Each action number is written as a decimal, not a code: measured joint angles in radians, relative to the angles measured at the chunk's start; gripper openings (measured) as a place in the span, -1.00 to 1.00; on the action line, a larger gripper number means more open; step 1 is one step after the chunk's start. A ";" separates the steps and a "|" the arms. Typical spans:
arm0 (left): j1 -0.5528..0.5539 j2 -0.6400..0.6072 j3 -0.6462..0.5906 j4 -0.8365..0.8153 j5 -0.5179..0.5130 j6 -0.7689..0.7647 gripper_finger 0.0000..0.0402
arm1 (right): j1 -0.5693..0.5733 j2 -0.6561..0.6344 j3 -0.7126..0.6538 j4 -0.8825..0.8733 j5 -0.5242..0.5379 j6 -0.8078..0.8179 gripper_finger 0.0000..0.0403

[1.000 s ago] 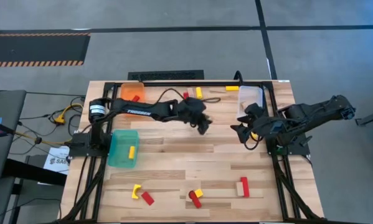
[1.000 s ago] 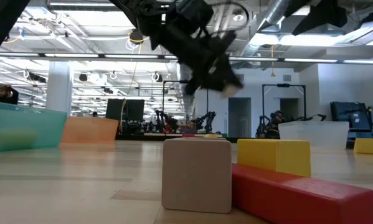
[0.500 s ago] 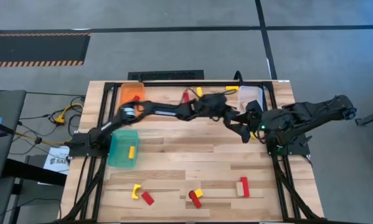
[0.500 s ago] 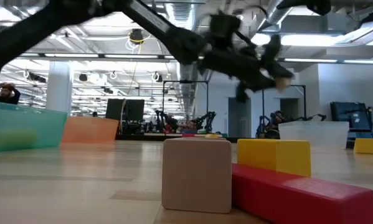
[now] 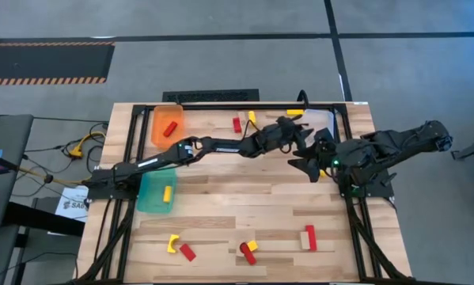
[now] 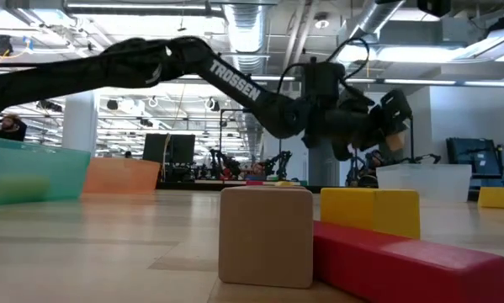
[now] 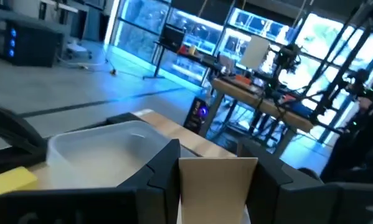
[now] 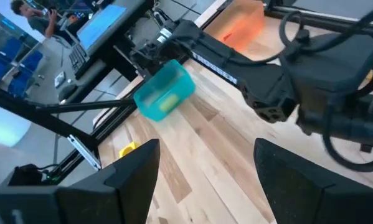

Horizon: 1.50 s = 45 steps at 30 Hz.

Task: Sort & place blocks by color
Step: Put the brown wooden block into the white bin

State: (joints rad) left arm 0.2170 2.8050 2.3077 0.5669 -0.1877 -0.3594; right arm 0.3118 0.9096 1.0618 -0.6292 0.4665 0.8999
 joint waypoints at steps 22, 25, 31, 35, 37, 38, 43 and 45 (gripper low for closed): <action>0.005 0.056 0.048 0.036 0.272 0.439 -0.50 | -0.040 0.001 0.000 0.040 0.006 -0.045 0.40; 0.006 0.056 0.048 0.046 0.267 0.489 -0.50 | -0.040 0.000 0.000 0.039 0.006 -0.054 0.40; 0.018 0.056 0.048 0.053 0.251 0.587 -0.40 | -0.044 0.001 0.000 0.040 0.006 -0.070 0.40; 0.020 0.056 0.048 0.052 0.260 0.602 -0.28 | -0.055 0.001 0.000 0.040 0.006 -0.064 0.40; 0.020 0.056 0.048 0.053 0.284 0.613 -0.21 | -0.062 0.001 0.000 0.042 0.006 -0.063 0.40; 0.021 0.056 0.048 0.053 0.316 0.612 -0.18 | -0.065 0.001 0.000 0.044 0.006 -0.063 0.40; 0.025 0.056 0.048 0.028 0.404 0.604 -0.05 | -0.066 0.001 -0.001 0.074 0.006 -0.063 0.40; 0.027 0.056 0.048 0.035 0.389 0.626 -0.01 | -0.066 0.001 -0.001 0.087 0.006 -0.063 0.40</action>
State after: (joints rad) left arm 0.2443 2.8609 2.3554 0.6016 0.2015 0.2665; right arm 0.2459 0.9104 1.0611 -0.5419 0.4721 0.8371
